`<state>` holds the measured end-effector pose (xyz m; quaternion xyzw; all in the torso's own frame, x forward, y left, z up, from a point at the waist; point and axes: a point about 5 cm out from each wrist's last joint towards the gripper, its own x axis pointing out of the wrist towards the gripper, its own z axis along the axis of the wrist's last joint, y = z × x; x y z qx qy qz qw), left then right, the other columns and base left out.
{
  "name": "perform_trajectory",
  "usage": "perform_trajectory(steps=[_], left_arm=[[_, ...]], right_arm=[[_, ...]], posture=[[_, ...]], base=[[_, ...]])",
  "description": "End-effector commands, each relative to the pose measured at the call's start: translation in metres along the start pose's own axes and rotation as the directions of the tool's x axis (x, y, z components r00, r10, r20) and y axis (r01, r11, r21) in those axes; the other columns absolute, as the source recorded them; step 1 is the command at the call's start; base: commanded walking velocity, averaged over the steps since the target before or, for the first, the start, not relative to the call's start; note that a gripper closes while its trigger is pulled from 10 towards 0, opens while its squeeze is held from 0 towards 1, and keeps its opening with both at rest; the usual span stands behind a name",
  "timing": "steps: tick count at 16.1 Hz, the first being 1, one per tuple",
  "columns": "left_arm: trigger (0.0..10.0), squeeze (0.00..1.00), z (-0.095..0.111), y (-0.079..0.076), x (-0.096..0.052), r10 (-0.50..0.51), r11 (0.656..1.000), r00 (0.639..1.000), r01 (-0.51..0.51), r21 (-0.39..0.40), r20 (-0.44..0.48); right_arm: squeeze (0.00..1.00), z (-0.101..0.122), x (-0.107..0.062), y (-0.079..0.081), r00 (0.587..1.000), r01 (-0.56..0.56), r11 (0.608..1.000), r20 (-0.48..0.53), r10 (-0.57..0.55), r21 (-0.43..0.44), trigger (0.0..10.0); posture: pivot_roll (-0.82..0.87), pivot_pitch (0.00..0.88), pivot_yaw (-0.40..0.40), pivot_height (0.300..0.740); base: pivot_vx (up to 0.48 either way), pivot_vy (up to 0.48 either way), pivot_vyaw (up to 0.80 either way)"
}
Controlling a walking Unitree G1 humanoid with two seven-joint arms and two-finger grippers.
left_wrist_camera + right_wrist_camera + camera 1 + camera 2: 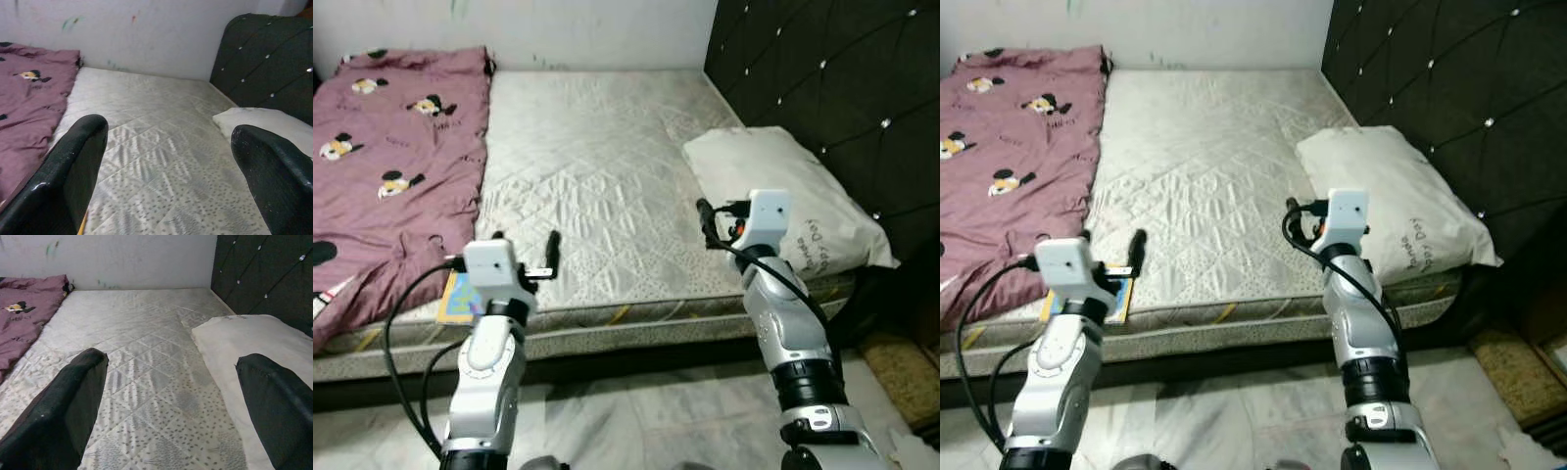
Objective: Clean up the room
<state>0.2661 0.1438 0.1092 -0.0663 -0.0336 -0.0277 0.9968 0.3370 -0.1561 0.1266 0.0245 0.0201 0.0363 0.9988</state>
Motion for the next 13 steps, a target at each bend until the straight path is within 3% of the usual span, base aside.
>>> perform_trajectory(steps=[1,11,13], left_arm=[[10.0,0.0,0.0038,0.0004,0.0003,-0.004,1.0,1.0,0.004,0.001,0.016],[10.0,0.0,0.0016,0.0002,0.0,-0.008,1.0,1.0,0.008,0.005,0.004],[10.0,0.0,-0.0004,0.0013,0.0003,0.023,1.0,1.0,-0.023,0.02,-0.008]], right_arm=[[0.0,0.0024,0.0004,-0.0004,1.0,-0.002,1.0,0.008,0.002,0.001,10.0],[0.0,-0.0028,-0.0009,-0.0063,1.0,0.007,1.0,-0.004,-0.008,-0.024,10.0],[0.0,-0.0037,-0.0012,-0.0073,1.0,0.006,1.0,-0.005,-0.006,-0.026,10.0]], posture=[[-0.07,0.012,-0.023,0.74],[-0.07,0.014,-0.021,0.74],[-0.07,0.013,-0.021,0.74]], base=[[0.394,0.0,0.0],[0.379,0.0,0.0],[0.142,0.0,0.0]])
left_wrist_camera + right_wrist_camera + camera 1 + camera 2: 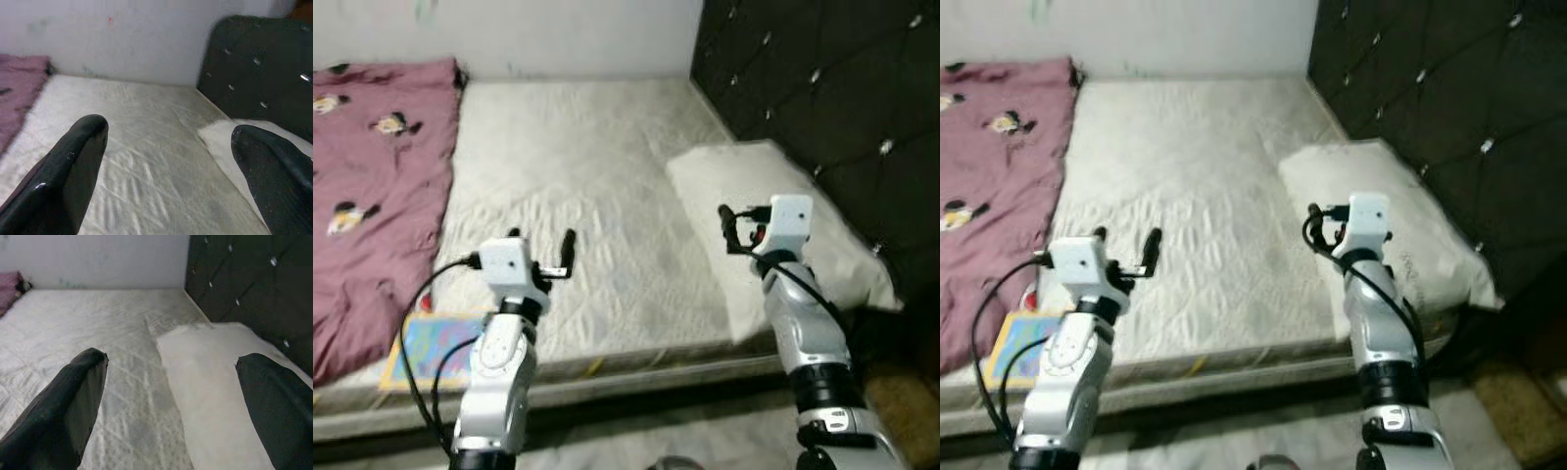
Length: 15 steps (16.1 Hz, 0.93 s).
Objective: Clean up the room
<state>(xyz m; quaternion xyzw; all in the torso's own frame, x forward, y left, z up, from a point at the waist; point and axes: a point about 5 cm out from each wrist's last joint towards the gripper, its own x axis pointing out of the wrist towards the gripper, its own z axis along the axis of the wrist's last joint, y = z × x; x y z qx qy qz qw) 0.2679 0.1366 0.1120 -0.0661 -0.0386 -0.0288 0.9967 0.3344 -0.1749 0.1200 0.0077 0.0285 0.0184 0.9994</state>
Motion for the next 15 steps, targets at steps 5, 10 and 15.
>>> perform_trajectory(steps=[5,10,15], left_arm=[[10.0,0.0,-0.0084,0.0149,-0.0044,0.119,0.993,0.991,-0.118,0.017,-0.069],[10.0,0.0,-0.0083,0.0161,-0.0027,0.13,0.991,0.989,-0.131,-0.005,-0.064],[10.0,0.0,-0.0088,0.0151,-0.0026,0.116,0.993,0.991,-0.118,-0.022,-0.073]], right_arm=[[0.0,-0.0026,-0.0004,0.0142,0.999,-0.053,0.998,0.002,0.053,-0.015,10.0],[0.0,-0.0022,0.0006,0.0172,0.998,-0.059,0.998,0.004,0.059,-0.012,10.0],[0.0,-0.0025,0.0012,0.0183,0.998,-0.061,0.998,0.001,0.061,-0.013,10.0]], posture=[[-0.06,0.007,-0.022,0.74],[-0.06,0.001,-0.026,0.74],[-0.06,0.003,-0.029,0.74]], base=[[0.0,0.0,0.0],[0.0,0.0,0.0],[0.0,0.061,0.0]])
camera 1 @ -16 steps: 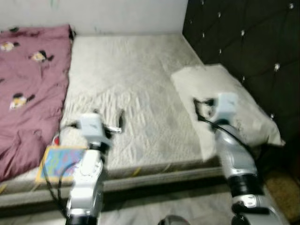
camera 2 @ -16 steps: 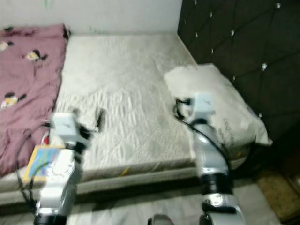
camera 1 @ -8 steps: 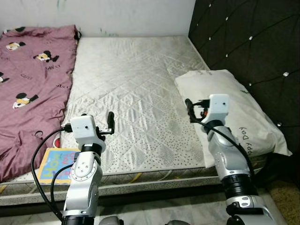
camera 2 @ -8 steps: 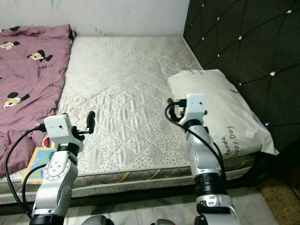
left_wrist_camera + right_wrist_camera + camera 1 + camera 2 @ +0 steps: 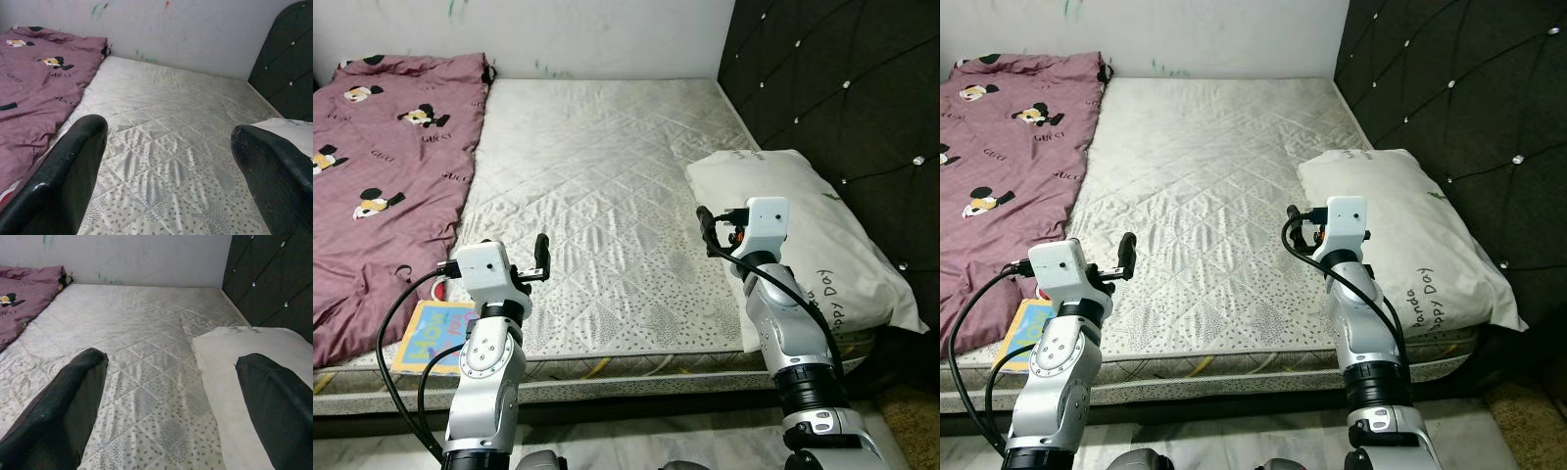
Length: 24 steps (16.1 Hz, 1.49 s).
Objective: Clean up the room
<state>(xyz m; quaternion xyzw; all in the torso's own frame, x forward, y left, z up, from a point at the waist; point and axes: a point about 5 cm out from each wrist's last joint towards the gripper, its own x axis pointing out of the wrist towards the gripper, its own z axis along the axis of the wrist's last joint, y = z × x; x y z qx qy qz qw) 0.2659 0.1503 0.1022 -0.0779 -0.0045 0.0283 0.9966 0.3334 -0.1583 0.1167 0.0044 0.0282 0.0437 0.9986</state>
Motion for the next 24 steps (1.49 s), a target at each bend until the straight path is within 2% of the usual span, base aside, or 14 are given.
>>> perform_trajectory(steps=[1,15,21,24], left_arm=[[10.0,0.0,0.0001,0.0004,0.0011,-0.011,1.0,1.0,0.011,0.001,-0.003],[10.0,0.0,0.0009,-0.0014,0.0019,-0.028,1.0,1.0,0.028,-0.001,0.001],[10.0,0.0,0.001,-0.0029,0.0022,-0.034,0.999,0.999,0.034,0.014,0.006],[10.0,0.0,0.0014,-0.0032,0.0016,-0.047,0.999,0.999,0.047,0.0,0.013]], right_arm=[[0.0,0.0012,0.0017,0.0016,1.0,-0.011,1.0,0.002,0.011,-0.005,10.0],[0.0,-0.0005,0.0023,0.0014,1.0,-0.009,1.0,-0.006,0.009,-0.018,10.0],[0.0,-0.0028,0.001,0.0028,0.999,-0.034,0.998,-0.012,0.033,-0.053,10.0],[0.0,-0.0026,0.0012,0.0033,0.999,-0.035,0.998,-0.011,0.035,-0.053,10.0]], posture=[[-0.06,0.003,-0.029,0.74],[-0.06,0.006,-0.025,0.74],[-0.07,0.009,-0.025,0.74],[-0.07,0.009,-0.026,0.74]], base=[[0.0,0.334,0.0],[0.0,0.446,0.0],[0.0,0.471,0.0],[0.275,0.351,0.0]])
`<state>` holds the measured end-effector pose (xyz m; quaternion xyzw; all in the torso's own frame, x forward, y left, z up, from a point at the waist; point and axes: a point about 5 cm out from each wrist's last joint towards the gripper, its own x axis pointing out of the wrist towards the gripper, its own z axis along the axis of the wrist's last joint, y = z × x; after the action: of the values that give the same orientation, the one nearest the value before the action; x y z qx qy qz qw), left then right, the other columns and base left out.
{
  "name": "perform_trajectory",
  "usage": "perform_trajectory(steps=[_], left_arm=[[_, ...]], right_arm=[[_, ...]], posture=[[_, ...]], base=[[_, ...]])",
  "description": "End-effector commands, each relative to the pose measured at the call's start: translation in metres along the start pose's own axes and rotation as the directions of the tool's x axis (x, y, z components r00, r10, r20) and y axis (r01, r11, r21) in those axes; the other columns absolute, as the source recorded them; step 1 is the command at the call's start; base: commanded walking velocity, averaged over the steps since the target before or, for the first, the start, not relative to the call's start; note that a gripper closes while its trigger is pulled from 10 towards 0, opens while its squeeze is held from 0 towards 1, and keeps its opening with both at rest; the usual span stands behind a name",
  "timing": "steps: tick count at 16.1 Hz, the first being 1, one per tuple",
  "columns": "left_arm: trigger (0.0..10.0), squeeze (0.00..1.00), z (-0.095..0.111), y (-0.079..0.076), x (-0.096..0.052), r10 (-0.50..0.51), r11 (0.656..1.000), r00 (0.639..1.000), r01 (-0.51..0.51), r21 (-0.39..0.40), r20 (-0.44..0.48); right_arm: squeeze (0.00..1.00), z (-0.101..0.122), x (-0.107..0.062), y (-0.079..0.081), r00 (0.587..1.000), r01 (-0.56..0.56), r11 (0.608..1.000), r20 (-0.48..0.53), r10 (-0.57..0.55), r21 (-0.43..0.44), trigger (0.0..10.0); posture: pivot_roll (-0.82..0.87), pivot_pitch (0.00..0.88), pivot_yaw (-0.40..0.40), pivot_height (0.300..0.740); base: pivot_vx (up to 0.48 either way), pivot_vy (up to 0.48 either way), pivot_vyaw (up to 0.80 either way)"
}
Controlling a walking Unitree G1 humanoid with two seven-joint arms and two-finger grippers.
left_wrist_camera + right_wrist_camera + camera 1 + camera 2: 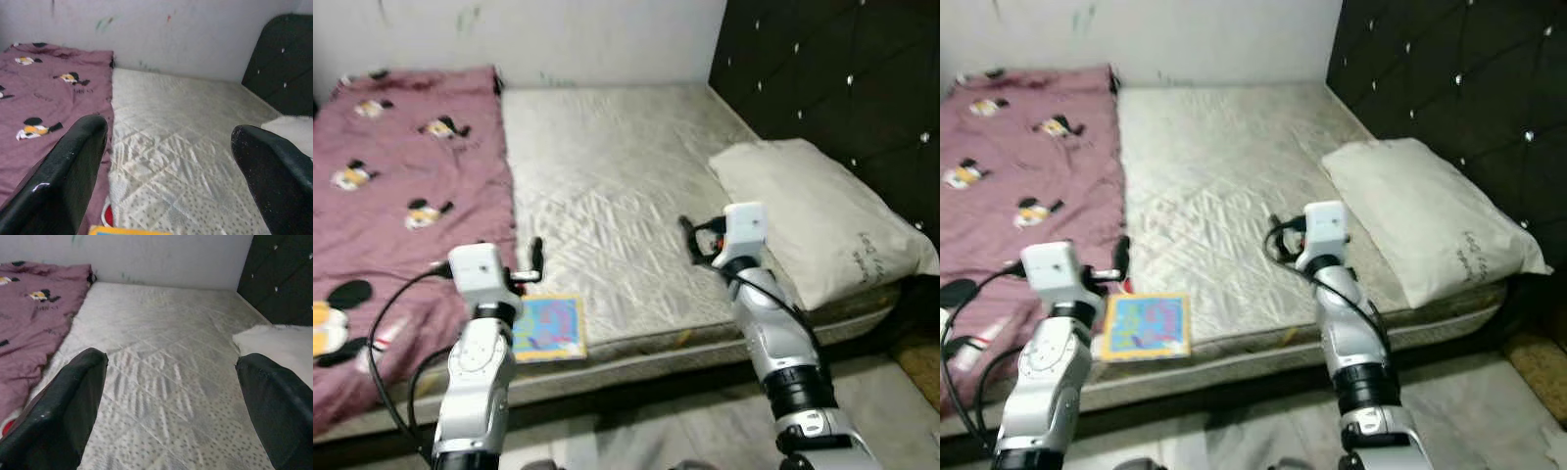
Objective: Clean up the room
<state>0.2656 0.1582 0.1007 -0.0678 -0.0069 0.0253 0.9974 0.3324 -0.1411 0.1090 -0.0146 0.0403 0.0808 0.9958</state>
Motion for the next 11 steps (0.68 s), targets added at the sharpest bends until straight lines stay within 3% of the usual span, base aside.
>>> perform_trajectory(steps=[1,5,9,11], left_arm=[[10.0,0.0,0.0019,-0.0109,0.0013,-0.035,0.999,0.999,0.035,-0.014,0.01],[10.0,0.0,0.0022,-0.013,0.0017,-0.045,0.999,0.999,0.045,-0.011,0.012],[10.0,0.0,0.0035,-0.0142,0.001,-0.077,0.997,0.997,0.077,-0.013,0.026],[10.0,0.0,0.0036,-0.0144,0.0008,-0.079,0.997,0.997,0.079,-0.011,0.028]], right_arm=[[0.0,0.0045,-0.0009,-0.0139,0.999,0.038,0.999,0.014,-0.038,-0.014,10.0],[0.0,0.0037,-0.0011,-0.0135,0.999,0.03,0.999,0.013,-0.029,-0.024,10.0],[0.0,0.0025,-0.0025,-0.0136,0.999,0.029,0.999,0.014,-0.029,-0.032,10.0],[0.0,0.0027,-0.0024,-0.0137,0.999,0.029,0.999,0.014,-0.028,-0.031,10.0]], posture=[[-0.07,0.009,-0.026,0.74],[-0.07,0.011,-0.026,0.74],[-0.07,0.013,-0.022,0.74],[-0.07,0.013,-0.022,0.74]], base=[[0.0,0.0,0.0],[0.0,0.0,0.0],[0.0,0.0,0.73],[0.277,0.0,0.0]])
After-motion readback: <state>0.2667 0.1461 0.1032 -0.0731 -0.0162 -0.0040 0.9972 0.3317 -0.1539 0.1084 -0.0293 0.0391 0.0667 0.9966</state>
